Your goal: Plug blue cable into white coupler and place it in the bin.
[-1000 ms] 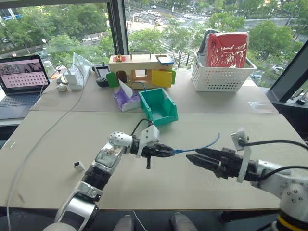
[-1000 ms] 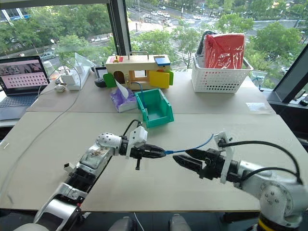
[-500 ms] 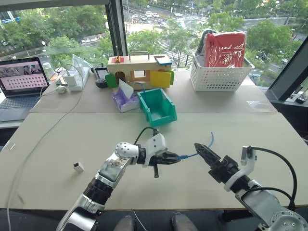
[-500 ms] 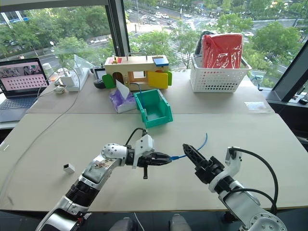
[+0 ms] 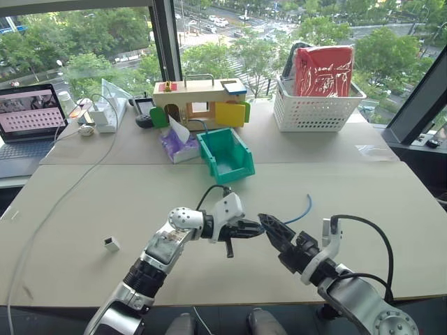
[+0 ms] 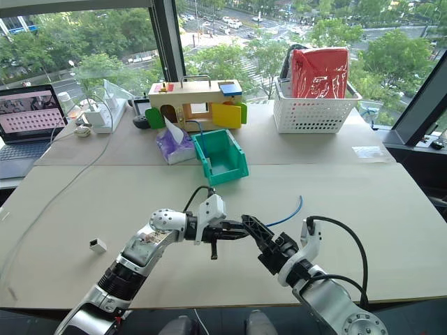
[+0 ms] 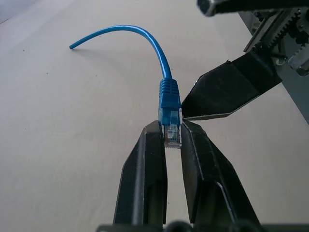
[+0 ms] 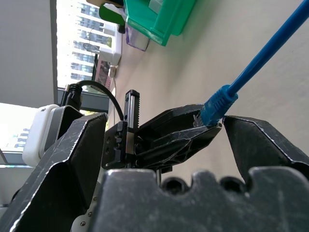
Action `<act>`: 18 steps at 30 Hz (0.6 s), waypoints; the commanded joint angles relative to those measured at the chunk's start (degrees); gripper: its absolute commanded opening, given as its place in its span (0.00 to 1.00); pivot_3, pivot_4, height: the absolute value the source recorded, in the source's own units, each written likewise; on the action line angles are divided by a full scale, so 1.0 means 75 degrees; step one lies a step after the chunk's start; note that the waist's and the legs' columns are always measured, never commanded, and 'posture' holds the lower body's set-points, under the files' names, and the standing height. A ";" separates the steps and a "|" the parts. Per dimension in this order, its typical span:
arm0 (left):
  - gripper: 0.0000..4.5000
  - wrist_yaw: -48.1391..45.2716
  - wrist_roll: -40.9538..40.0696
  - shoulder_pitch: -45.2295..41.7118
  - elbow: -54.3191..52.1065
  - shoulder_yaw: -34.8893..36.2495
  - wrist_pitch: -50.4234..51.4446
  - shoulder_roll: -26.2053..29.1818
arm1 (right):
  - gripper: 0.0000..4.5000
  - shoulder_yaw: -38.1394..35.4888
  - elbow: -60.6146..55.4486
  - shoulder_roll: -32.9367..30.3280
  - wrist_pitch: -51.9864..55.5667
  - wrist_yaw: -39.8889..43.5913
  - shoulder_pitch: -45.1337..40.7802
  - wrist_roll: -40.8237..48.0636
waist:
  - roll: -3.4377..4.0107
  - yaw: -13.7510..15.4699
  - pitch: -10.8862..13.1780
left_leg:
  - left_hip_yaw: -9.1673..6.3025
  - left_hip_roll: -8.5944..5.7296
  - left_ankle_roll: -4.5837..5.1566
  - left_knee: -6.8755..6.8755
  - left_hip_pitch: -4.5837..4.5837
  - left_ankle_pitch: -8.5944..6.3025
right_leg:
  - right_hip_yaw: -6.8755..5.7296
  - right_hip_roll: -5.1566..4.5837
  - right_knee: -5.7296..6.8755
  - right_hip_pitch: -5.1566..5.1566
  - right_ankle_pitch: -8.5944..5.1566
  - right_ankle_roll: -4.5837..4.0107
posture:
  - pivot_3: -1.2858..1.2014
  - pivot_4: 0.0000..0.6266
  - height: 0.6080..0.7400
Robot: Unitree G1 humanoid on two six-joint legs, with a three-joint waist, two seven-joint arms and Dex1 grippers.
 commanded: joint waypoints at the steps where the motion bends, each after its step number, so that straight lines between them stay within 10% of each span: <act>1: 0.01 0.0042 -0.0144 0.0028 -0.0316 0.0033 0.0060 -0.0010 | 0.99 0.0330 -0.0193 -0.0259 -0.0647 0.0079 0.0139 0.0234 | 0.0000 0.0002 0.0000 | 0.0000 0.0000 0.0000 0.0000 0.0000 0.0000 | 0.0000 0.0000 0.0000 0.0000 0.0000 0.0000 | 0.52 0.24 0.94; 8: 0.01 0.0029 -0.0165 0.0015 -0.0338 -0.0013 0.0044 -0.0015 | 0.84 0.0798 -0.0272 -0.0710 -0.1330 0.0243 0.0274 0.0184 | -0.0001 0.0024 0.0000 | 0.0000 0.0000 0.0000 0.0000 -0.0001 0.0000 | 0.0001 0.0000 -0.0002 0.0000 0.0000 0.0000 | 0.52 0.24 0.94; 18: 0.01 -0.0007 -0.0256 -0.0003 -0.0326 -0.0029 0.0090 -0.0007 | 0.09 0.1187 -0.0232 -0.1067 -0.1905 0.0434 0.0279 0.0061 | -0.0001 0.0046 0.0000 | 0.0002 0.0000 0.0000 0.0000 -0.0003 0.0000 | 0.0002 -0.0001 -0.0007 0.0000 -0.0001 0.0000 | 0.52 0.24 0.94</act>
